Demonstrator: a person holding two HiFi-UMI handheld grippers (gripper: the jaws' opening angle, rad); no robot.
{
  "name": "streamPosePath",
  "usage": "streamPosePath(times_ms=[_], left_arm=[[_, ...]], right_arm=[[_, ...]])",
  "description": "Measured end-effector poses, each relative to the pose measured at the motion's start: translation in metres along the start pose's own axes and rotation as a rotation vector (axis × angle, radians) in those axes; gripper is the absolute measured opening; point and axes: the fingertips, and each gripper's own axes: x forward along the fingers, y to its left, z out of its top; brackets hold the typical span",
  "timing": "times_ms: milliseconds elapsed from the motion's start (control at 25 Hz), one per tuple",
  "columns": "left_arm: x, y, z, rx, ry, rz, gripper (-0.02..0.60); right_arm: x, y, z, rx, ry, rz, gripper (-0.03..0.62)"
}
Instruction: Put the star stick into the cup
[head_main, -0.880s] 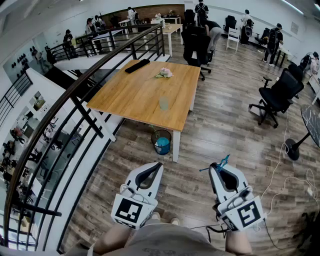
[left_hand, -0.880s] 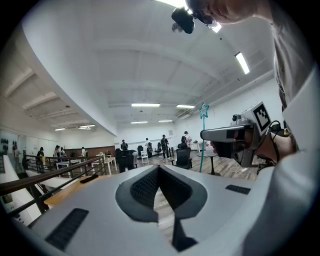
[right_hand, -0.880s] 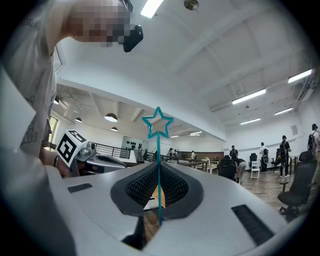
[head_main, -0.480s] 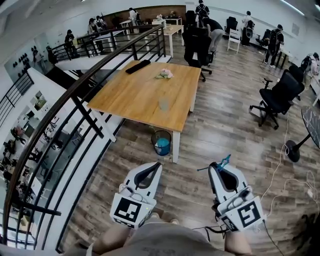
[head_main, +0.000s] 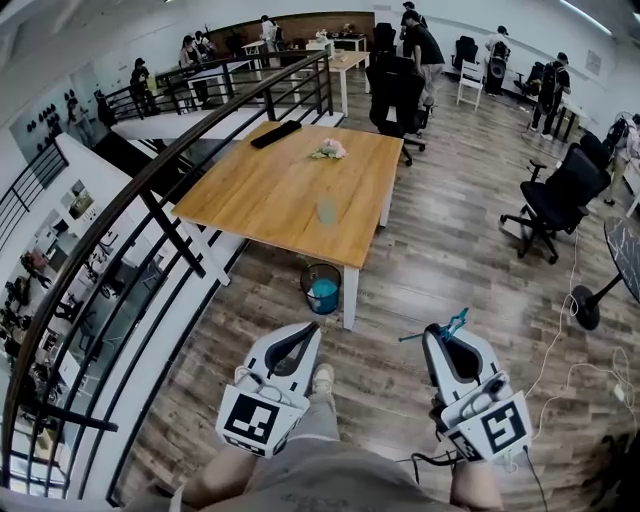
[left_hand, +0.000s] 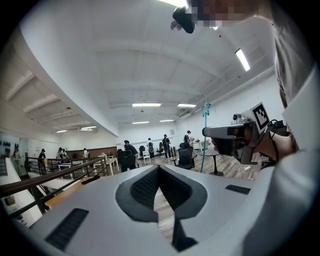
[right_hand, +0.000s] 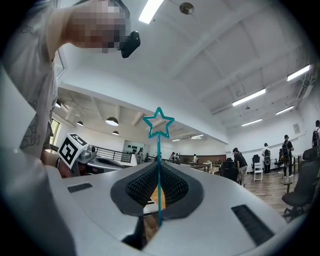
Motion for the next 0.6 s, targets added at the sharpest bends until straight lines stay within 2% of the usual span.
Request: streamPosePath(times_ms=[160,480,600], left_arm=[[0.012,0.018,-0.015,0.008,0.011,0.003,0.017],[0.064,0.063,-0.035,-0.030,0.019,0.010,0.017],[0.087,0.087,-0.039,-0.019,0.028,0.002,0.017]], right_arm=[[0.017,-0.015,-0.005,-0.011,-0.023,-0.028,0.037],[0.073,-0.049,-0.033,-0.007,0.021,-0.037,0.037],[0.099,-0.064,-0.036,-0.011,0.021,-0.047,0.037]])
